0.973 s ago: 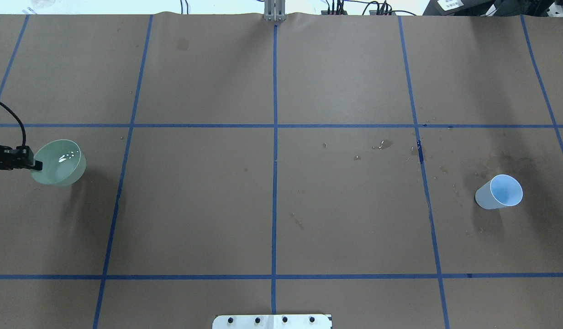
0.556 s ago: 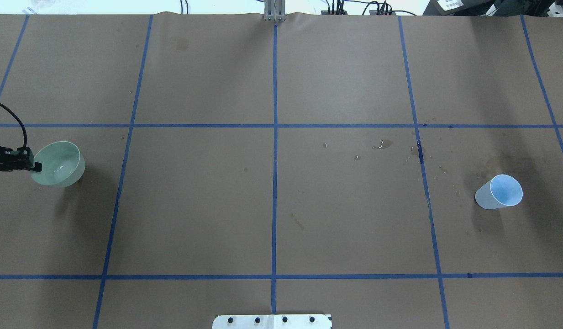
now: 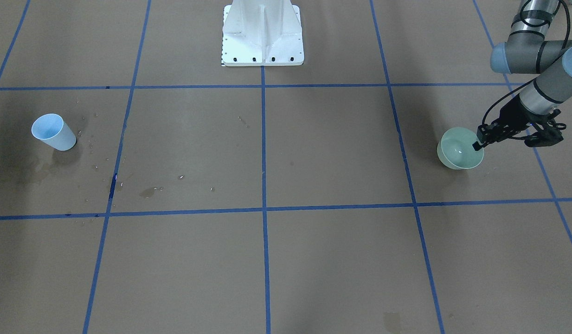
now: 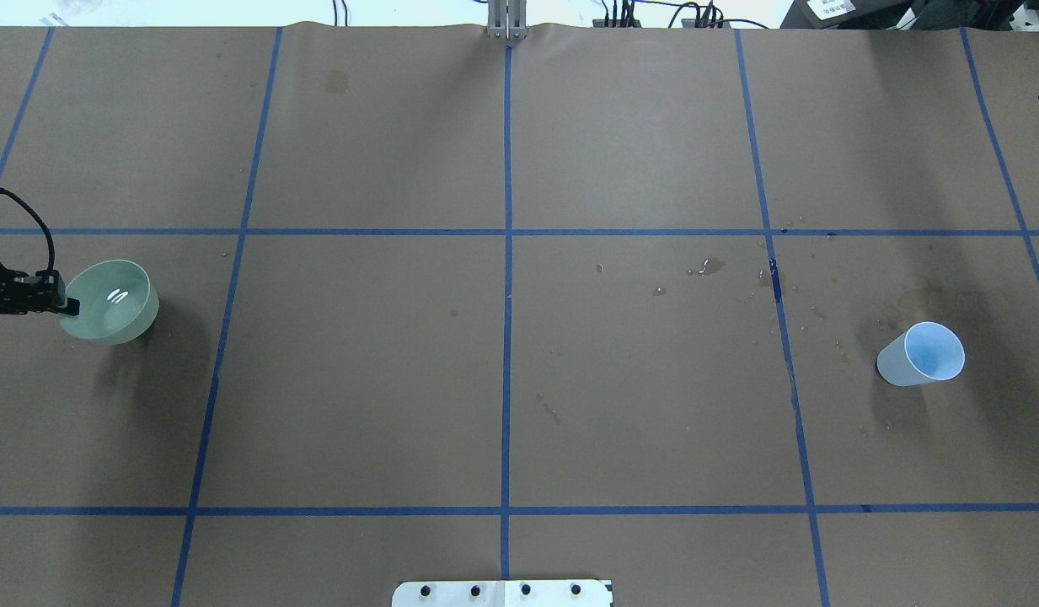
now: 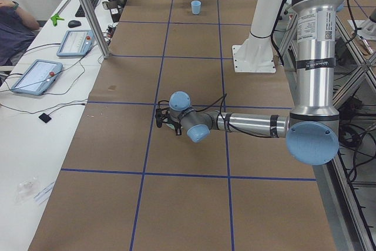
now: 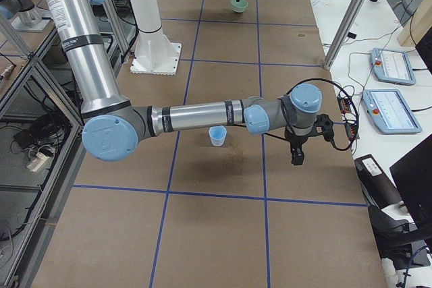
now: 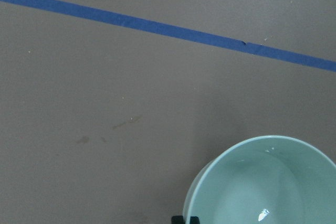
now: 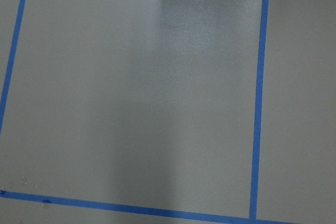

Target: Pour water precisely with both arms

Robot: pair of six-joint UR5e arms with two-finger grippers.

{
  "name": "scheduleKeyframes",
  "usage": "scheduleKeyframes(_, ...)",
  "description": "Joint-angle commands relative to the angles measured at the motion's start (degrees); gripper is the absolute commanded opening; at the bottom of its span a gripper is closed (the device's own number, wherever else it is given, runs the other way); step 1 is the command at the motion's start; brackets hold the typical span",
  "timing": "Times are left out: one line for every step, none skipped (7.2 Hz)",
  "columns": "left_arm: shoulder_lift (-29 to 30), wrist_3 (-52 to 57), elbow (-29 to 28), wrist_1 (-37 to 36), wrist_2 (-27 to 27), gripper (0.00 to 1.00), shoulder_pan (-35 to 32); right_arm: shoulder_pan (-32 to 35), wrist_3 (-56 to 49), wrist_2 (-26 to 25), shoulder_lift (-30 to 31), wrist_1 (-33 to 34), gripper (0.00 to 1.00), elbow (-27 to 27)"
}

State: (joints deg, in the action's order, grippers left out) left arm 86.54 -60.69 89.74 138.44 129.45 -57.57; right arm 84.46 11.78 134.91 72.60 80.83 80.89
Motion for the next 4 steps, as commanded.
scheduleKeyframes(0.0, 0.1, -0.4, -0.1, -0.2, 0.16, 0.0, 0.0, 0.1, -0.1, -0.1, 0.0, 1.00, -0.1)
scheduleKeyframes(0.0, 0.1, -1.0, -0.1, -0.9, 0.21, 0.0, 0.0, 0.0, -0.1, -0.1, 0.0, 0.99, -0.1)
scheduleKeyframes(0.0, 0.1, -1.1, -0.1, -1.0, 0.22, 0.0, 0.0, 0.0, -0.1, -0.1, 0.0, 0.99, 0.0)
scheduleKeyframes(0.0, 0.2, -1.2, -0.1, -1.0, 0.38, 0.0, 0.0, 0.0, -0.1, -0.1, 0.0, 0.99, 0.0)
